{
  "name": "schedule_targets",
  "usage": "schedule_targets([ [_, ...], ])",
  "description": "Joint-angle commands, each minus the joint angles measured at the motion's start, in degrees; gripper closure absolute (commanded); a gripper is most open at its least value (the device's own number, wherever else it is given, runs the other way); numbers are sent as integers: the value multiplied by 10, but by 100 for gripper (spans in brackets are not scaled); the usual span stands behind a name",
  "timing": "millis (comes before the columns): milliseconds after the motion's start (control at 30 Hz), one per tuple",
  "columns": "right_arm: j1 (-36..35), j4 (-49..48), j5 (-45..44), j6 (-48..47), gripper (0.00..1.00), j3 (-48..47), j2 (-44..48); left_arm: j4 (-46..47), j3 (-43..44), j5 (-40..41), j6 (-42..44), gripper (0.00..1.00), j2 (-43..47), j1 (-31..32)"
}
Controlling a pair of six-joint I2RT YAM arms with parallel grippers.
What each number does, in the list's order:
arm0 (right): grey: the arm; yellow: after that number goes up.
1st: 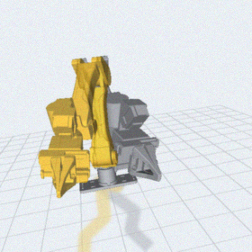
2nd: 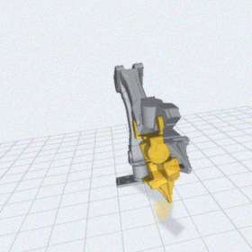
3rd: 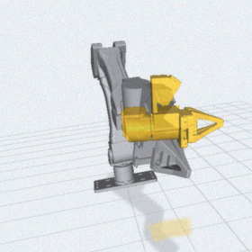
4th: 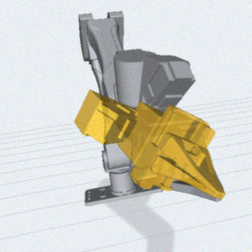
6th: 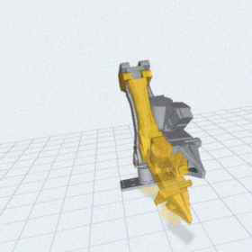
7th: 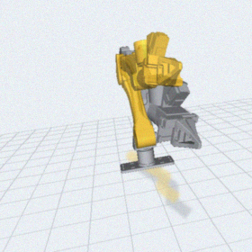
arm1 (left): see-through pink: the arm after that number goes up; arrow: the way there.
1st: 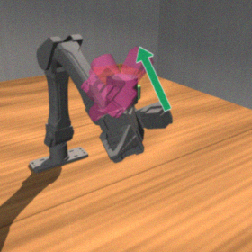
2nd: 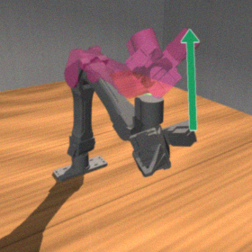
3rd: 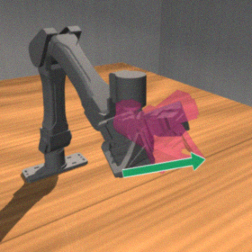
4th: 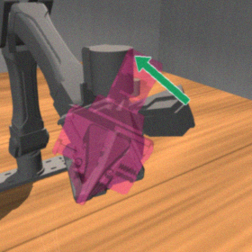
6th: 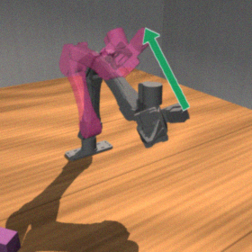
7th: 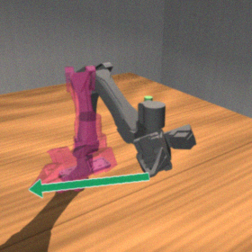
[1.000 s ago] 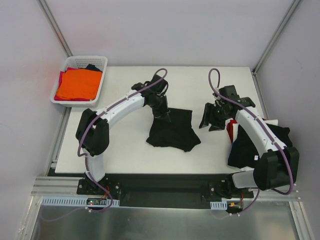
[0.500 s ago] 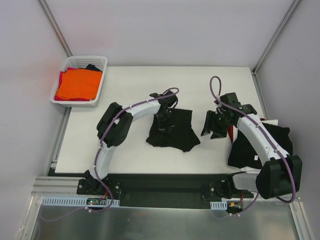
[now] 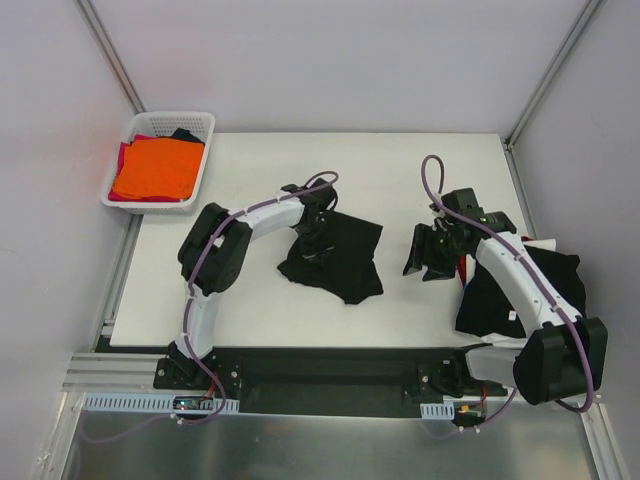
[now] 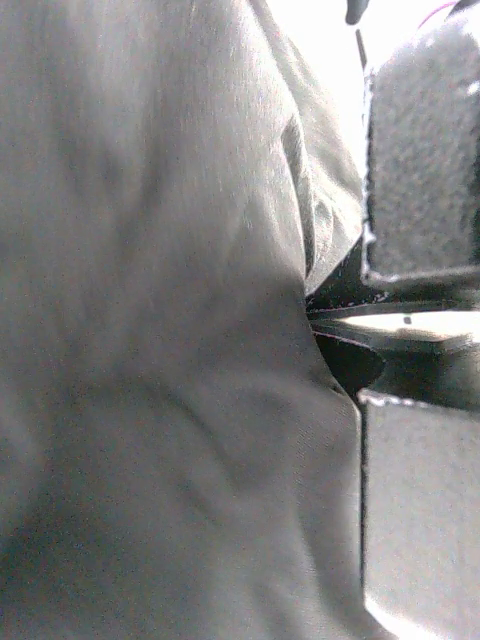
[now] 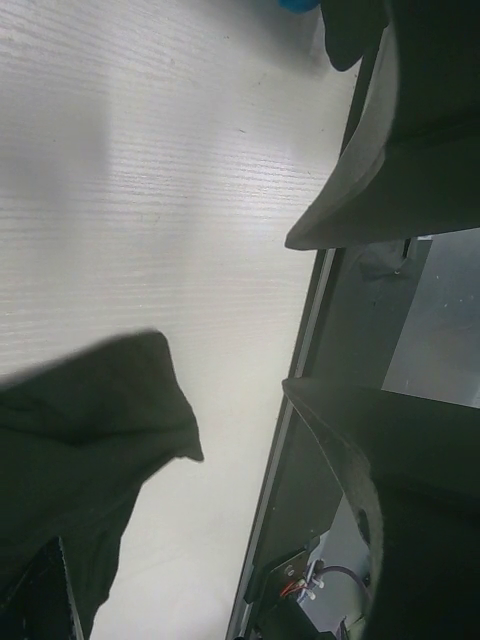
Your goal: Fold and stack the t-shirts
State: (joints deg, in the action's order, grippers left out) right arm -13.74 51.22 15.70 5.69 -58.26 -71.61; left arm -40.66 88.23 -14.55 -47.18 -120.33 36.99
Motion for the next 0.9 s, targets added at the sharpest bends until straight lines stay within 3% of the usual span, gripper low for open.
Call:
schedule_targets([
  [0,0,-2,12,-7,43,-11,-12,-25,-62,62,-27,100,62,-14],
  [567,0,-2,11,-18,42,24,16,-30,-290,94,-122,100,208,-13],
  [867,1,-1,12,-17,41,31,31,-33,-290,95,-153,100,219,53],
])
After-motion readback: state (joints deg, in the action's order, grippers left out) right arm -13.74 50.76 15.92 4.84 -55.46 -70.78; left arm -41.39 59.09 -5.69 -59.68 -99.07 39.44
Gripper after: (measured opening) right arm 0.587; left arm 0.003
